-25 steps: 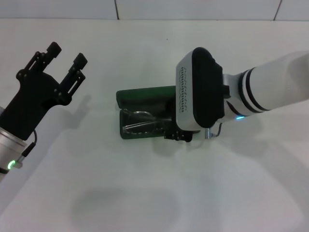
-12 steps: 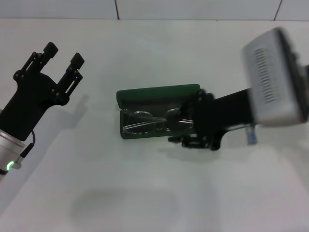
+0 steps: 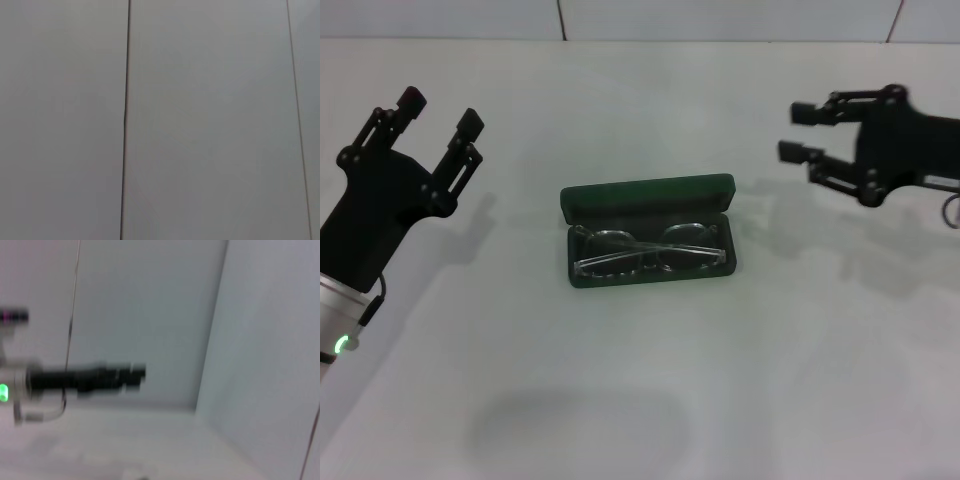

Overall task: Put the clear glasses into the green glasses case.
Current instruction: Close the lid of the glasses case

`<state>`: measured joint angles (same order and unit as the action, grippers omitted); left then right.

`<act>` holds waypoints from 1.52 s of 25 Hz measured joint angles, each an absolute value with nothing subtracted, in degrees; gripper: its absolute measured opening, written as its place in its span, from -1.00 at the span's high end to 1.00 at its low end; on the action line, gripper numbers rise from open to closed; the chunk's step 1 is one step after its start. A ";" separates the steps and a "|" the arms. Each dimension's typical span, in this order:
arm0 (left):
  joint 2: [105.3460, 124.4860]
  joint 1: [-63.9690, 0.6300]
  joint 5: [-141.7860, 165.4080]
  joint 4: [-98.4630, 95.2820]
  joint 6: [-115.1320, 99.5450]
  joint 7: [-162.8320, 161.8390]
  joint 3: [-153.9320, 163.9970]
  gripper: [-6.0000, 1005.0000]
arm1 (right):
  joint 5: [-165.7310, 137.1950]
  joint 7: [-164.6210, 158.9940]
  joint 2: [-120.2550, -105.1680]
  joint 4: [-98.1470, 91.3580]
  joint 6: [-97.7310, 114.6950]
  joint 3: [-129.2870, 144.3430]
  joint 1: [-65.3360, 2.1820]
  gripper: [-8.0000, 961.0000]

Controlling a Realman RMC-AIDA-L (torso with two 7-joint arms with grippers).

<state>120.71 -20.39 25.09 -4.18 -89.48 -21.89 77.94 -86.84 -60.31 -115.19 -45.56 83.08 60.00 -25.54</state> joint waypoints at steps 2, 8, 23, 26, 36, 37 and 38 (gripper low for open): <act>120.72 -20.84 24.92 -4.10 -89.02 -22.02 77.95 -0.33 | -85.70 -55.43 -114.97 -40.02 87.47 54.60 -26.91 0.22; 120.48 -26.61 25.87 -4.43 -82.78 -28.70 79.26 -0.33 | -78.59 -45.64 -115.69 -28.89 90.92 42.72 -27.93 0.22; 119.88 -39.11 52.85 -16.35 -53.77 -57.86 83.68 -0.33 | -67.99 -37.79 -115.00 -21.36 90.66 49.01 -27.37 -0.05; 120.02 -39.53 55.60 -16.52 -51.92 -59.12 83.77 -0.33 | -71.14 -43.02 -113.43 -23.52 91.52 53.94 -27.98 -0.15; 119.97 -38.95 57.14 -16.25 -50.55 -59.27 83.86 -0.33 | -92.67 -57.16 -108.17 -25.32 102.54 57.77 -35.64 -0.33; 120.00 -38.81 57.55 -16.23 -50.56 -59.32 83.95 -0.33 | -93.88 -57.16 -108.47 -25.88 102.57 57.69 -35.77 -0.33; 120.08 -38.55 57.92 -16.28 -50.63 -59.37 84.18 -0.33 | -94.53 -57.18 -108.73 -26.47 102.47 57.69 -35.80 -0.33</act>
